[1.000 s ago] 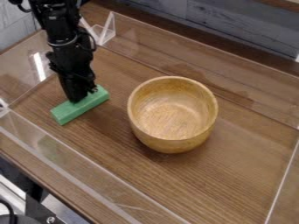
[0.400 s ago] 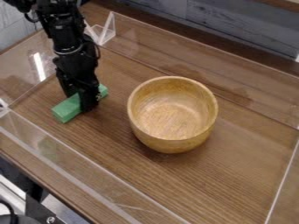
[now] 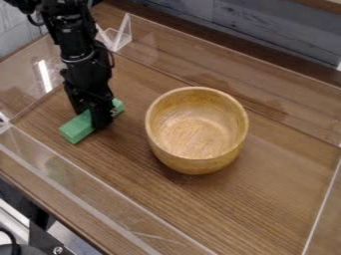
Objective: Put the green block in the brown bowl
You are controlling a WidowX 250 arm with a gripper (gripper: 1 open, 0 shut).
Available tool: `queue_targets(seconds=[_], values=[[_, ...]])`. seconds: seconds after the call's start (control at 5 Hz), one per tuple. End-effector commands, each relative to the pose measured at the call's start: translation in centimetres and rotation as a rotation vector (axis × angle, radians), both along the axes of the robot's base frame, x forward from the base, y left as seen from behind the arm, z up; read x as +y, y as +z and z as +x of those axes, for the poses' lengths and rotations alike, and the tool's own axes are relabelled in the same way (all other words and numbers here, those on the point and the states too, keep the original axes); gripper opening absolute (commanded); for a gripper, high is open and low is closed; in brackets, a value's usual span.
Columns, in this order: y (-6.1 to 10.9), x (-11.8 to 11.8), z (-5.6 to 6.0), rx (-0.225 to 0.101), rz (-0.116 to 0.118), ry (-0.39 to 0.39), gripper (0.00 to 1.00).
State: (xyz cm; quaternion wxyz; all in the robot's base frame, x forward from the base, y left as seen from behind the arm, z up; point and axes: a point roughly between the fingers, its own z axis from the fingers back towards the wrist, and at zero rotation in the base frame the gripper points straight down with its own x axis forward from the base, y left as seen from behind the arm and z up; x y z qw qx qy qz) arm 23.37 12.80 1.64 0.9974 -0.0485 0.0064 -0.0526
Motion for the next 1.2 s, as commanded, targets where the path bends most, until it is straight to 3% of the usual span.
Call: queue_targets(seconds=[0.0,1.0], values=[[1.0,-0.3,0.3,-0.015,0.005,0.005,0.00],[2.7,-0.9,0.5,-0.003,0.000,0.037,0.00]])
